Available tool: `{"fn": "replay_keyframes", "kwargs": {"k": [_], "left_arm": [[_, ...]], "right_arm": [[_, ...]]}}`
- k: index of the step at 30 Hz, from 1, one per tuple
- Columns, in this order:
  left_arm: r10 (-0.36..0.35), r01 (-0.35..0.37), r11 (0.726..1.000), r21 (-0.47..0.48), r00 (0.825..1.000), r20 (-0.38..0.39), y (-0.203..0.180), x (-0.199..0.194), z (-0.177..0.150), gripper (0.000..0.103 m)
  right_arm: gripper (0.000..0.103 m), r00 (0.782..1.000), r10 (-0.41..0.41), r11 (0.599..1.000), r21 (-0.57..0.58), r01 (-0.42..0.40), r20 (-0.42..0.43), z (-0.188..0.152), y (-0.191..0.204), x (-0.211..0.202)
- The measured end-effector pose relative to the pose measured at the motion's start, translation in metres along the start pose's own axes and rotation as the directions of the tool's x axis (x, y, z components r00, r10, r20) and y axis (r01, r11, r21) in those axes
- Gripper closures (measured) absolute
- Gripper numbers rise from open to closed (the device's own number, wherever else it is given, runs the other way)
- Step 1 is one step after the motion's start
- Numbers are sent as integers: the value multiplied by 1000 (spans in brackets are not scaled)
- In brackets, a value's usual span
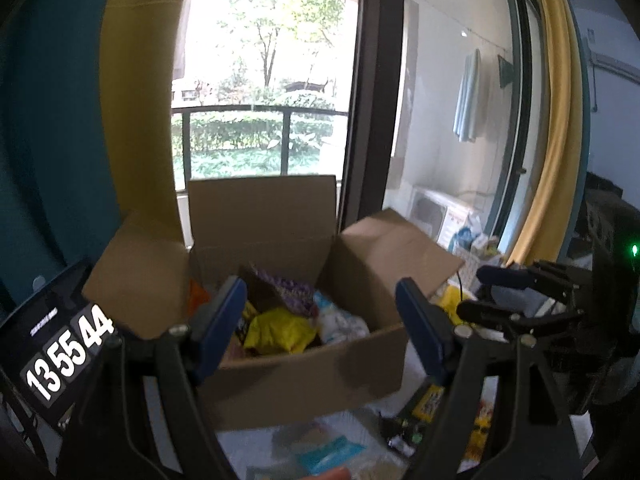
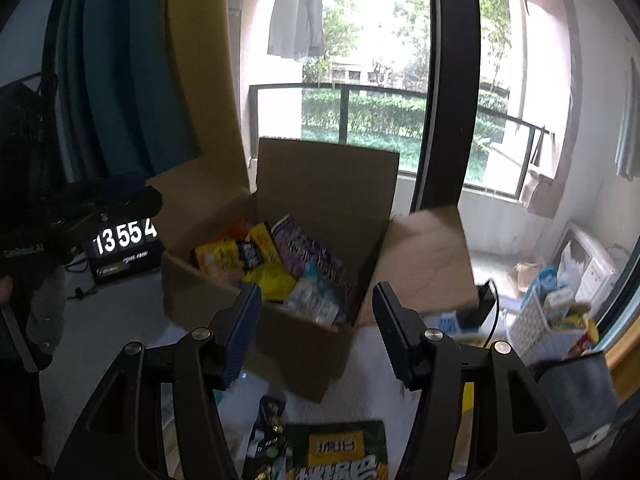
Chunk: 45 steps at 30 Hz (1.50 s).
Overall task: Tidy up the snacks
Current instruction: 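Move both tools back from the box toward the snacks on the table, then grasp the clear bread pack with the left tool while the right tool grasps the blue-labelled pack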
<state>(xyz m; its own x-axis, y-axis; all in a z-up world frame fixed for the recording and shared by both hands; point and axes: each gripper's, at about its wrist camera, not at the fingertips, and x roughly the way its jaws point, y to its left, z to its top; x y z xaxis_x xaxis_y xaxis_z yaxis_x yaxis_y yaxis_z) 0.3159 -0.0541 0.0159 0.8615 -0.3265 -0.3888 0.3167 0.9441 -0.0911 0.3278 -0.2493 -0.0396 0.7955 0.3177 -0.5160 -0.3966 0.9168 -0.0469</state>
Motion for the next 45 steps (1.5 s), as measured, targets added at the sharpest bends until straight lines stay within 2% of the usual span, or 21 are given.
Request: {"fn": "replay_keyframes", "kwargs": {"k": [4,13,16,21,31,37,41,45], "left_arm": [[33,-33,999,-1,999,-36,4,-5,-18,24],[125,-129,991,-41,988,-89,38,-23,-61,24],[160,-167,984,-66,981,-110,55,-28,-78,24],[192,-211,969,-130,970,-147,84,-29,-107,24],[201,-249,942,-224,955,-219,123,-18,-150,24],[189,-256,930,-262,949,-253,135,-9,-167,24],[182,-250,932,-262,949,-258,136,-7,-170,24],[181,-248,936,-250,948,-263,134,-4,-170,24]], "right_arm": [[41,999,30,999,15,-29,-38,-19,5,3],[28,985,132,991,21,-131,-115,-36,32,31],[21,967,179,984,24,-178,-182,-42,46,50],[19,933,211,976,3,-220,-291,-55,75,80],[19,876,239,969,43,-244,-420,-61,108,129],[19,837,227,968,20,-250,-499,-72,125,150],[19,830,198,974,8,-227,-522,-79,125,159],[19,807,181,979,27,-201,-563,-91,119,172]]}}
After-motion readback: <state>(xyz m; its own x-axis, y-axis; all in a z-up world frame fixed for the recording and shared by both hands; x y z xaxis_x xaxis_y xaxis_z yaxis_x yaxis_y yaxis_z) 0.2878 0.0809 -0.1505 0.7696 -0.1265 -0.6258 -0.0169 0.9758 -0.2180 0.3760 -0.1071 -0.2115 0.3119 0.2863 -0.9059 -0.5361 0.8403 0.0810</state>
